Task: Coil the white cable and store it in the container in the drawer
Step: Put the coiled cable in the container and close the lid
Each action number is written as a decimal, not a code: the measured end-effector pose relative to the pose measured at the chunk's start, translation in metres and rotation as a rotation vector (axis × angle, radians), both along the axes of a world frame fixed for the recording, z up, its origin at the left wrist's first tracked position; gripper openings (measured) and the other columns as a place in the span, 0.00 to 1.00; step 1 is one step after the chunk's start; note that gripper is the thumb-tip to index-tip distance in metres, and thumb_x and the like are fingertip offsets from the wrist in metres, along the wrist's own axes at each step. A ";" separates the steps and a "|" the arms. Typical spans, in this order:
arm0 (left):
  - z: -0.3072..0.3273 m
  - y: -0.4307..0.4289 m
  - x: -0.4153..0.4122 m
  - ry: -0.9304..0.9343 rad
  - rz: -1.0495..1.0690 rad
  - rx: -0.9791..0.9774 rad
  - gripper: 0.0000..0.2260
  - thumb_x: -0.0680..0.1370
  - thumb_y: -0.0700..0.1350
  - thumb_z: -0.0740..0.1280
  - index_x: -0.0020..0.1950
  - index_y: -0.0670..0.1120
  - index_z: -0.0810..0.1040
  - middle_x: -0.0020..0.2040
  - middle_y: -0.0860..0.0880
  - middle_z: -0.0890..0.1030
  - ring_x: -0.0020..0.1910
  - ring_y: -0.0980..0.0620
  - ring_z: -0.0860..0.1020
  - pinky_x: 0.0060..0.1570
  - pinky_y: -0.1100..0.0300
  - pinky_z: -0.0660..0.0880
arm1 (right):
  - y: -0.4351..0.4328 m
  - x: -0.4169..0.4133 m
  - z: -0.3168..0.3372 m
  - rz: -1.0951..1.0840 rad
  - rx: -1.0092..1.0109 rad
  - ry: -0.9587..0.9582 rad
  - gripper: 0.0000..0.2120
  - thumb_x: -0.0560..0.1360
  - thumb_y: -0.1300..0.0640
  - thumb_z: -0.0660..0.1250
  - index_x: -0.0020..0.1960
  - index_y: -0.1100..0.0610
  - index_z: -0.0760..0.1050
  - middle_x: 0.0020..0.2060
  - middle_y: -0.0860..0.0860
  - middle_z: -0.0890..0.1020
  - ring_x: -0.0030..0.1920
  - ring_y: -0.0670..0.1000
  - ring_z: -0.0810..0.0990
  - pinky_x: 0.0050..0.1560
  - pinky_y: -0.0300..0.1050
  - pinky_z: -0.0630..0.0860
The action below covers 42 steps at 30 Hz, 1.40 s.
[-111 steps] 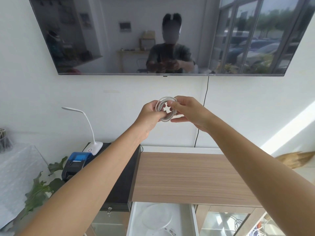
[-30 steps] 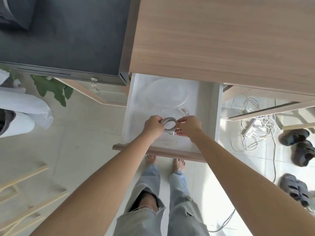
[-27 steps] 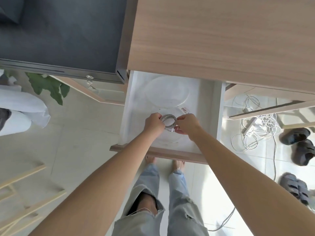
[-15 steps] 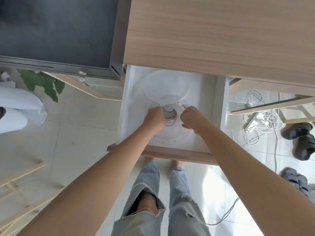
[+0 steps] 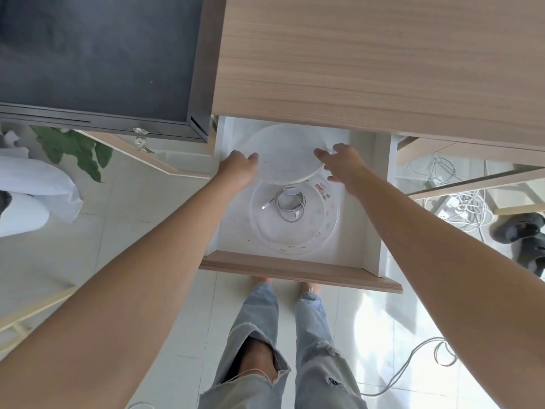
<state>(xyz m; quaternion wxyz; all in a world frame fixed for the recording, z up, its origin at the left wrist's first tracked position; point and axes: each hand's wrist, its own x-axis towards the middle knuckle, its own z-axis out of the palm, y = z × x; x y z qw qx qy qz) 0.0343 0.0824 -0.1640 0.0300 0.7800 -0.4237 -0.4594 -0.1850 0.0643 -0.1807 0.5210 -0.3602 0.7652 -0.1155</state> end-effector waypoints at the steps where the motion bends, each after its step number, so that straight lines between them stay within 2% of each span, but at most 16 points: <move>1: -0.002 0.000 0.002 0.066 0.078 -0.023 0.16 0.83 0.50 0.61 0.58 0.37 0.75 0.54 0.39 0.76 0.51 0.45 0.75 0.53 0.53 0.76 | 0.000 -0.001 -0.001 -0.007 -0.006 -0.017 0.32 0.79 0.48 0.70 0.78 0.60 0.65 0.66 0.58 0.78 0.62 0.57 0.82 0.60 0.53 0.81; 3: 0.001 0.002 0.005 0.138 0.172 -0.090 0.09 0.80 0.43 0.65 0.40 0.42 0.72 0.45 0.40 0.73 0.45 0.45 0.75 0.51 0.53 0.76 | 0.001 -0.005 0.004 0.014 -0.052 -0.012 0.26 0.78 0.53 0.72 0.73 0.60 0.72 0.58 0.56 0.82 0.52 0.52 0.84 0.46 0.45 0.82; 5: 0.009 0.010 0.008 0.195 0.217 -0.103 0.10 0.78 0.41 0.67 0.38 0.44 0.73 0.43 0.42 0.75 0.41 0.46 0.76 0.46 0.53 0.79 | 0.009 -0.010 0.014 0.000 -0.087 -0.020 0.21 0.77 0.53 0.73 0.67 0.59 0.76 0.49 0.54 0.84 0.41 0.49 0.84 0.36 0.40 0.79; 8: 0.022 0.037 0.006 0.294 0.247 -0.033 0.05 0.76 0.41 0.67 0.40 0.46 0.77 0.42 0.46 0.81 0.41 0.48 0.80 0.47 0.53 0.82 | 0.035 -0.019 0.027 -0.073 -0.101 -0.049 0.16 0.77 0.48 0.74 0.57 0.58 0.77 0.42 0.53 0.83 0.33 0.47 0.82 0.31 0.41 0.78; 10: 0.025 0.059 0.003 0.213 0.168 -0.014 0.07 0.76 0.46 0.66 0.40 0.44 0.74 0.39 0.47 0.78 0.39 0.47 0.78 0.45 0.49 0.82 | 0.059 -0.023 0.033 -0.084 -0.067 -0.037 0.13 0.77 0.49 0.74 0.53 0.57 0.77 0.41 0.54 0.82 0.33 0.49 0.82 0.32 0.44 0.80; 11: 0.023 0.069 0.002 0.117 0.087 -0.028 0.10 0.77 0.49 0.65 0.39 0.46 0.70 0.36 0.48 0.75 0.36 0.47 0.75 0.39 0.51 0.80 | 0.071 -0.024 0.034 -0.081 -0.041 -0.026 0.13 0.77 0.49 0.74 0.52 0.57 0.77 0.42 0.55 0.82 0.34 0.51 0.82 0.33 0.46 0.82; 13: 0.017 0.086 -0.001 -0.033 -0.013 -0.040 0.14 0.79 0.52 0.63 0.39 0.47 0.66 0.34 0.51 0.71 0.33 0.49 0.71 0.30 0.55 0.70 | 0.092 -0.025 0.033 -0.060 0.012 0.005 0.13 0.76 0.49 0.74 0.52 0.57 0.77 0.45 0.55 0.82 0.39 0.54 0.84 0.38 0.52 0.85; 16: 0.011 0.100 -0.005 0.034 0.096 0.014 0.11 0.79 0.53 0.65 0.50 0.46 0.72 0.43 0.48 0.76 0.43 0.45 0.79 0.45 0.48 0.81 | 0.110 -0.026 0.030 -0.071 0.074 0.014 0.13 0.76 0.48 0.74 0.53 0.55 0.76 0.45 0.52 0.82 0.46 0.57 0.85 0.39 0.54 0.86; 18: 0.009 0.100 -0.007 0.068 0.153 0.020 0.11 0.79 0.52 0.67 0.51 0.46 0.72 0.45 0.48 0.77 0.48 0.42 0.80 0.50 0.43 0.82 | 0.113 -0.027 0.027 -0.136 0.123 -0.045 0.14 0.76 0.49 0.75 0.55 0.55 0.76 0.47 0.55 0.83 0.45 0.57 0.85 0.41 0.56 0.86; 21: 0.006 0.094 -0.008 0.084 0.197 -0.019 0.10 0.78 0.51 0.69 0.50 0.46 0.73 0.46 0.48 0.78 0.49 0.41 0.80 0.50 0.42 0.82 | 0.110 -0.030 0.022 -0.200 0.148 -0.093 0.15 0.74 0.50 0.77 0.54 0.57 0.78 0.50 0.57 0.82 0.39 0.56 0.85 0.46 0.56 0.86; 24: 0.005 0.080 -0.008 0.069 0.202 -0.067 0.10 0.77 0.50 0.70 0.52 0.44 0.74 0.47 0.47 0.78 0.51 0.41 0.80 0.50 0.43 0.82 | 0.098 -0.031 0.021 -0.197 0.099 -0.077 0.12 0.73 0.50 0.78 0.47 0.56 0.80 0.44 0.52 0.81 0.33 0.51 0.84 0.48 0.50 0.86; 30: 0.011 0.051 -0.015 -0.079 0.096 -0.124 0.10 0.79 0.51 0.68 0.52 0.45 0.75 0.42 0.51 0.76 0.45 0.42 0.81 0.45 0.48 0.82 | 0.074 -0.027 0.024 -0.218 0.011 -0.028 0.11 0.72 0.51 0.79 0.39 0.53 0.78 0.39 0.51 0.81 0.32 0.52 0.84 0.50 0.51 0.86; 33: 0.013 0.047 -0.018 -0.179 0.005 -0.131 0.11 0.79 0.51 0.67 0.51 0.43 0.75 0.43 0.49 0.78 0.40 0.44 0.77 0.31 0.59 0.69 | 0.070 -0.027 0.025 -0.215 -0.003 0.002 0.12 0.72 0.50 0.79 0.39 0.53 0.77 0.35 0.52 0.81 0.31 0.53 0.85 0.52 0.53 0.85; 35: 0.013 0.048 -0.018 -0.213 -0.023 -0.123 0.11 0.79 0.50 0.67 0.51 0.42 0.76 0.44 0.45 0.79 0.38 0.45 0.74 0.27 0.60 0.61 | 0.071 -0.026 0.024 -0.222 -0.008 0.017 0.12 0.72 0.51 0.79 0.40 0.54 0.77 0.36 0.51 0.81 0.31 0.53 0.85 0.51 0.53 0.85; 39: 0.015 0.052 -0.019 -0.231 -0.029 -0.117 0.17 0.79 0.48 0.66 0.58 0.35 0.77 0.51 0.39 0.81 0.40 0.38 0.77 0.26 0.60 0.57 | 0.075 -0.025 0.021 -0.220 0.000 0.035 0.16 0.71 0.51 0.80 0.52 0.57 0.79 0.42 0.51 0.82 0.32 0.51 0.84 0.45 0.52 0.86; 42: 0.017 0.053 -0.020 -0.239 -0.027 -0.119 0.16 0.79 0.48 0.66 0.58 0.37 0.77 0.50 0.39 0.81 0.37 0.43 0.75 0.26 0.60 0.57 | 0.076 -0.025 0.020 -0.206 0.004 0.055 0.17 0.71 0.51 0.80 0.53 0.57 0.79 0.41 0.52 0.83 0.31 0.50 0.85 0.41 0.50 0.87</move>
